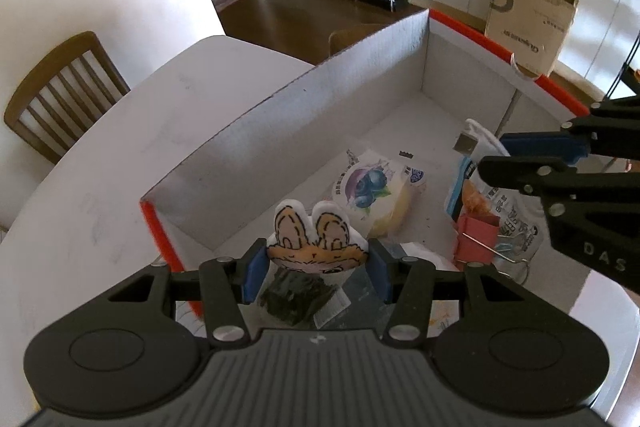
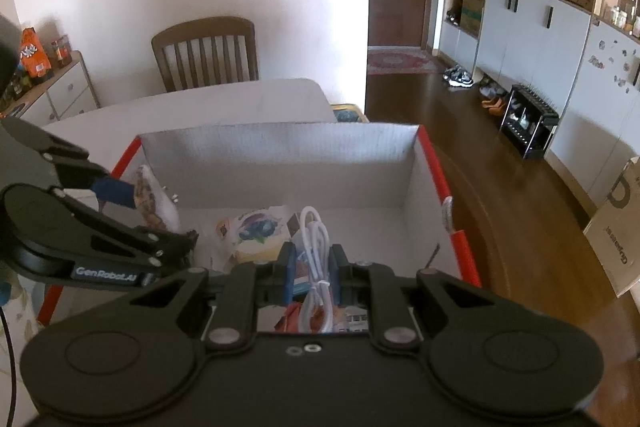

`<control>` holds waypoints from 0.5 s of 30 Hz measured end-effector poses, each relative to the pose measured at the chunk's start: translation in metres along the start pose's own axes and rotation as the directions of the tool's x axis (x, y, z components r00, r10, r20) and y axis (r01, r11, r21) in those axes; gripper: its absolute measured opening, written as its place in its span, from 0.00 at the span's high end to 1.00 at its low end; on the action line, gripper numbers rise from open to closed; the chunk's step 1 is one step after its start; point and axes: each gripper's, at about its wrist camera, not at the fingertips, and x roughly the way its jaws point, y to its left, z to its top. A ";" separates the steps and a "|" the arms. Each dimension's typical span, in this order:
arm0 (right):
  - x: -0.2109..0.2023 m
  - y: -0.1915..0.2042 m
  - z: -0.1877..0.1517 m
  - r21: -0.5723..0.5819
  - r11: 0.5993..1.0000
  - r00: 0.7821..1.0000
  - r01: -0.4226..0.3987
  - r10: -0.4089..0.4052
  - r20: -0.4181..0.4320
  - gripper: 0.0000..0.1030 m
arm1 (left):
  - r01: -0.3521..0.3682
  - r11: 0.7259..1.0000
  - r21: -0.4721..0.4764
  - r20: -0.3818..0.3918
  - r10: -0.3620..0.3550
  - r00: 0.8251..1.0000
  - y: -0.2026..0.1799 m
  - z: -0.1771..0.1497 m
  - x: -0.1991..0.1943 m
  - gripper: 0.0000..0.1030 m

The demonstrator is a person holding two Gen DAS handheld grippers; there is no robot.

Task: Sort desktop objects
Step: 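Open both tools over the box to drop the plush and cable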

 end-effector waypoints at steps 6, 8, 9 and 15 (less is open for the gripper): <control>0.018 -0.004 0.005 0.003 1.000 1.000 0.007 -0.007 -0.029 0.84 | 0.008 1.000 0.013 -0.045 -0.007 0.999 0.000 0.004 0.015 0.50; 0.025 -0.007 0.010 0.014 1.000 0.999 0.019 -0.018 -0.045 0.84 | 0.010 1.000 0.011 -0.057 -0.010 0.998 0.001 0.004 0.019 0.50; 0.029 -0.010 0.011 0.019 1.000 0.998 0.023 -0.022 -0.054 0.84 | 0.011 1.000 0.012 -0.062 -0.010 0.998 0.002 0.004 0.020 0.50; 0.047 -0.012 0.011 0.013 0.999 0.994 0.041 -0.040 -0.106 0.84 | 0.022 0.999 0.027 -0.086 -0.020 0.996 0.002 0.002 0.029 0.50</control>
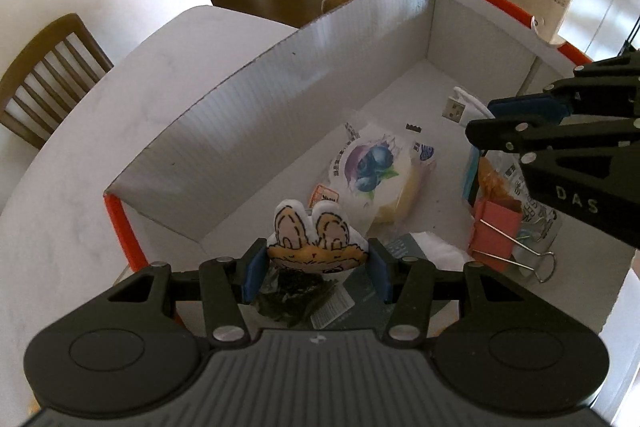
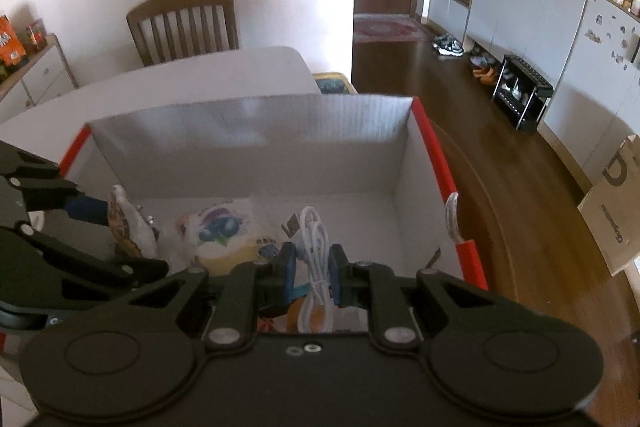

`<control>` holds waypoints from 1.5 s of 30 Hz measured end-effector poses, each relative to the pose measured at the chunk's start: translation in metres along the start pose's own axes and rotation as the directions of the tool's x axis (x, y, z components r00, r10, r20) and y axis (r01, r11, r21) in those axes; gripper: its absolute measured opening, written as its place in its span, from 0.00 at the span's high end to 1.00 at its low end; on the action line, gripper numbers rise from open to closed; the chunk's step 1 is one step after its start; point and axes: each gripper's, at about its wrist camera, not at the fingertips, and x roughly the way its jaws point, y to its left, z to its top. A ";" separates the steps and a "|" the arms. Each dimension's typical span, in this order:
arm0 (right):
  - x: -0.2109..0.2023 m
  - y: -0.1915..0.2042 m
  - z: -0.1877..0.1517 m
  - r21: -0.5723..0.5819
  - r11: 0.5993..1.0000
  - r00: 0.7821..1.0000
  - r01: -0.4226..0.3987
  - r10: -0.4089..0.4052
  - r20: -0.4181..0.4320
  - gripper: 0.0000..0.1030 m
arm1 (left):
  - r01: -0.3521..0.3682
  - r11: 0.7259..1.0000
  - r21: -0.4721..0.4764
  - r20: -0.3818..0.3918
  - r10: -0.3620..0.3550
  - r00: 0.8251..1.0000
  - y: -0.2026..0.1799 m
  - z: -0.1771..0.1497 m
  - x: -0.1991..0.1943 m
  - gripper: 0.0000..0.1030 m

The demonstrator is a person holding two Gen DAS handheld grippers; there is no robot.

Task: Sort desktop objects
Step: 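Open both tools over the box to drop the plush and cable, then withdraw both tools from the box back over the table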

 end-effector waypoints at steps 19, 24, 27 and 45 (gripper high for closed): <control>0.018 -0.003 -0.007 -0.016 1.000 0.997 -0.017 0.016 -0.081 0.76 | 0.024 1.000 0.003 -0.020 -0.024 1.000 0.006 -0.002 0.009 0.43; 0.015 -0.004 -0.006 -0.018 0.999 0.996 -0.032 0.030 -0.079 0.69 | 0.038 0.999 0.015 0.012 -0.038 0.999 0.004 -0.007 -0.003 0.30; 0.010 -0.005 -0.006 -0.025 0.999 0.997 -0.043 0.041 -0.070 0.61 | 0.038 0.999 0.009 0.020 -0.039 0.999 0.006 -0.010 -0.008 0.30; -0.049 -0.007 0.003 -0.045 0.991 0.991 -0.128 0.129 0.021 0.52 | 0.047 0.994 -0.101 0.161 -0.030 0.987 0.025 -0.028 -0.071 0.30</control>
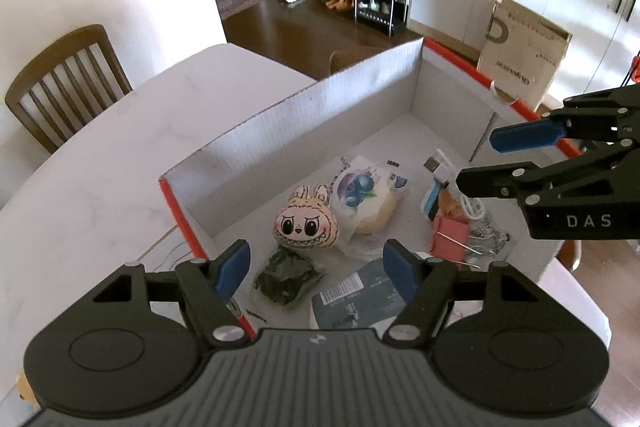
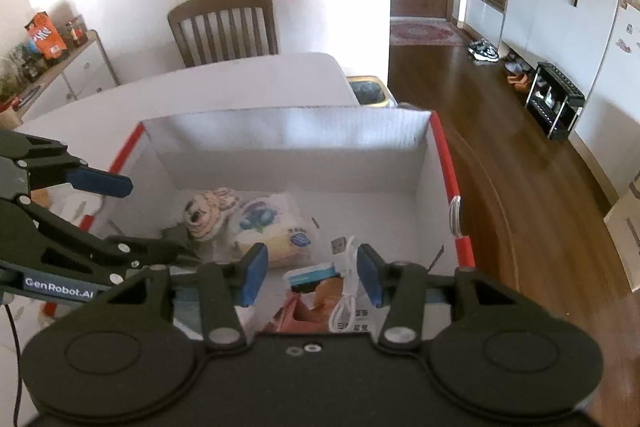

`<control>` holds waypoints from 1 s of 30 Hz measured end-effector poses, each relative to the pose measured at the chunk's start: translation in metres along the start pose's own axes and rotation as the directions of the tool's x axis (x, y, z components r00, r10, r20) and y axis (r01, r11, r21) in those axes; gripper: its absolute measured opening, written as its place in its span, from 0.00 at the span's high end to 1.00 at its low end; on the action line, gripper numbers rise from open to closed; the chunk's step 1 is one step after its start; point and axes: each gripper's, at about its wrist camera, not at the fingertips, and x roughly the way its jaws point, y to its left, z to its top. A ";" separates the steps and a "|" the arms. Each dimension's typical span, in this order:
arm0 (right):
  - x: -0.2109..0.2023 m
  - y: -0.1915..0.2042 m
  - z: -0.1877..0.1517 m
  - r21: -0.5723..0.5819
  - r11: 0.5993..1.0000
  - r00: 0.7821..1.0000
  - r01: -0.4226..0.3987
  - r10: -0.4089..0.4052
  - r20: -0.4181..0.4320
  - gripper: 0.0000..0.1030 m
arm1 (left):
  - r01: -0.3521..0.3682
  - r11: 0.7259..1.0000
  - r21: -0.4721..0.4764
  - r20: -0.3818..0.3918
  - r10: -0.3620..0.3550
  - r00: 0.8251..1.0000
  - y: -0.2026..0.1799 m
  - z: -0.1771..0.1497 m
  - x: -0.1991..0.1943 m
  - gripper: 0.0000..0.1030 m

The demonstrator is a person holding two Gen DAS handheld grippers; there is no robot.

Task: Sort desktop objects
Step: 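Withdraw both tools from the box back over the table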

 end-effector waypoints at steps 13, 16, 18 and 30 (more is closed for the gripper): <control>-0.029 0.017 -0.003 -0.001 0.998 0.998 -0.058 0.058 0.034 0.47 | -0.003 0.998 -0.058 0.089 0.009 0.996 -0.001 -0.019 -0.044 0.30; -0.033 0.027 -0.005 -0.013 0.998 0.997 -0.064 0.065 0.037 0.46 | 0.001 0.998 -0.070 0.110 0.007 0.994 0.002 -0.026 -0.055 0.30; -0.037 0.033 -0.006 -0.018 0.998 0.997 -0.064 0.065 0.044 0.44 | 0.004 0.997 -0.080 0.121 0.006 0.993 0.005 -0.031 -0.062 0.30; -0.055 0.074 -0.018 -0.030 0.999 0.996 -0.043 0.045 0.071 0.38 | 0.027 0.995 -0.100 0.181 -0.008 0.984 0.028 -0.068 -0.100 0.30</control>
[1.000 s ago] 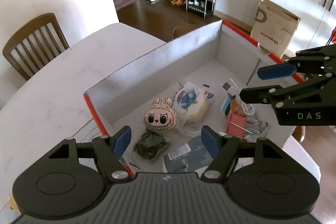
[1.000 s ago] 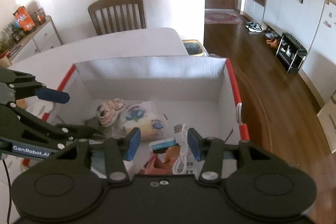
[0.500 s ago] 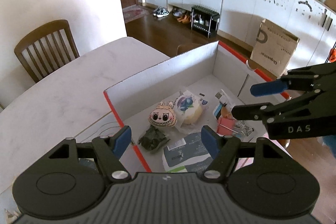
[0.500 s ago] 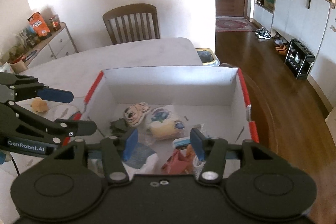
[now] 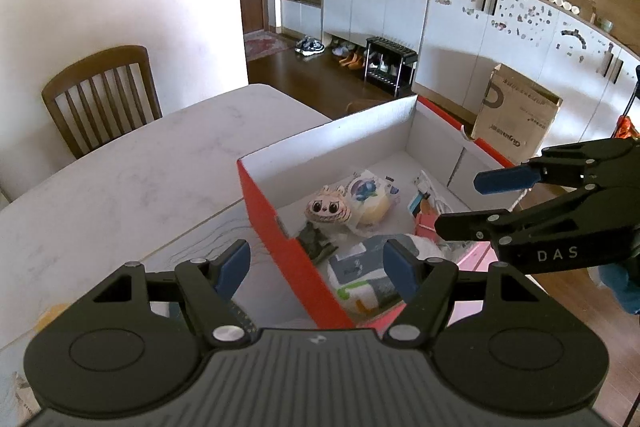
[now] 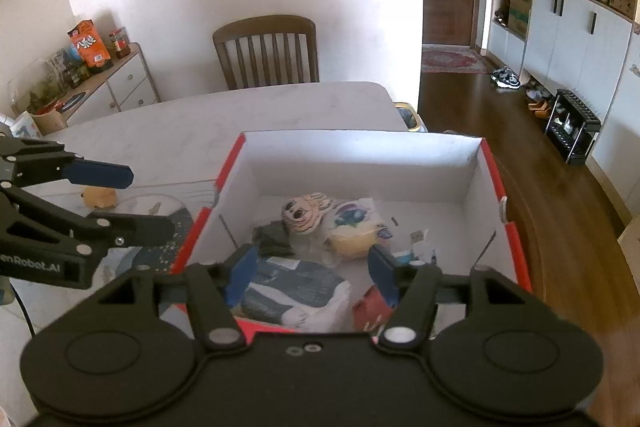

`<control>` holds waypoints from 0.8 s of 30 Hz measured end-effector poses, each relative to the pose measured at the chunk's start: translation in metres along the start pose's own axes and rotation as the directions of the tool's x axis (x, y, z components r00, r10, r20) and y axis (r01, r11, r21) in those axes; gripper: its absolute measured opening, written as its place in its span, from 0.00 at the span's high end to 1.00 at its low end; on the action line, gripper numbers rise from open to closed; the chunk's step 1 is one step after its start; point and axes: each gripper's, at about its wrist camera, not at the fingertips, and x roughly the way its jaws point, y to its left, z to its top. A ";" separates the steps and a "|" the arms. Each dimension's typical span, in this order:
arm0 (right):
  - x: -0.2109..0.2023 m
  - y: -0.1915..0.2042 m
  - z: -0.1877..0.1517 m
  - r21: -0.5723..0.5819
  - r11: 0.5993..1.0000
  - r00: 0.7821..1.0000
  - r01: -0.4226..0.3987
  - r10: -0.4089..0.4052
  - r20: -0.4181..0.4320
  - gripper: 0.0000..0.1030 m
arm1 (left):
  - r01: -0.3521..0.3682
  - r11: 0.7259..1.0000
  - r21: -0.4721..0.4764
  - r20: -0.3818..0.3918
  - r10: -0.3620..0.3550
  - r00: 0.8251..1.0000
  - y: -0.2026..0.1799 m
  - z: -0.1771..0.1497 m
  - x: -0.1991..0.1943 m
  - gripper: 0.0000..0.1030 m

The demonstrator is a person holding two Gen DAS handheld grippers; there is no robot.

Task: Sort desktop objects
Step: 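Withdraw both tools from the box back over the table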

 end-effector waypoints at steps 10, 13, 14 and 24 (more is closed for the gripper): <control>-0.006 0.043 -0.007 -0.009 0.999 0.999 0.031 -0.031 0.019 0.31 | 0.028 0.999 -0.015 0.017 -0.028 0.999 0.034 -0.030 -0.025 0.29; -0.005 0.054 -0.010 -0.004 0.999 0.999 0.038 -0.038 0.019 0.29 | 0.026 0.999 -0.022 0.021 -0.026 0.999 0.043 -0.039 -0.032 0.25; -0.005 0.057 -0.011 -0.003 0.999 0.999 0.040 -0.040 0.019 0.28 | 0.027 0.999 -0.026 0.023 -0.026 0.999 0.046 -0.043 -0.034 0.25; 0.000 0.098 -0.011 -0.021 0.999 0.999 0.035 -0.034 0.037 0.17 | 0.006 0.998 -0.060 0.038 -0.004 0.999 0.077 -0.071 -0.054 0.17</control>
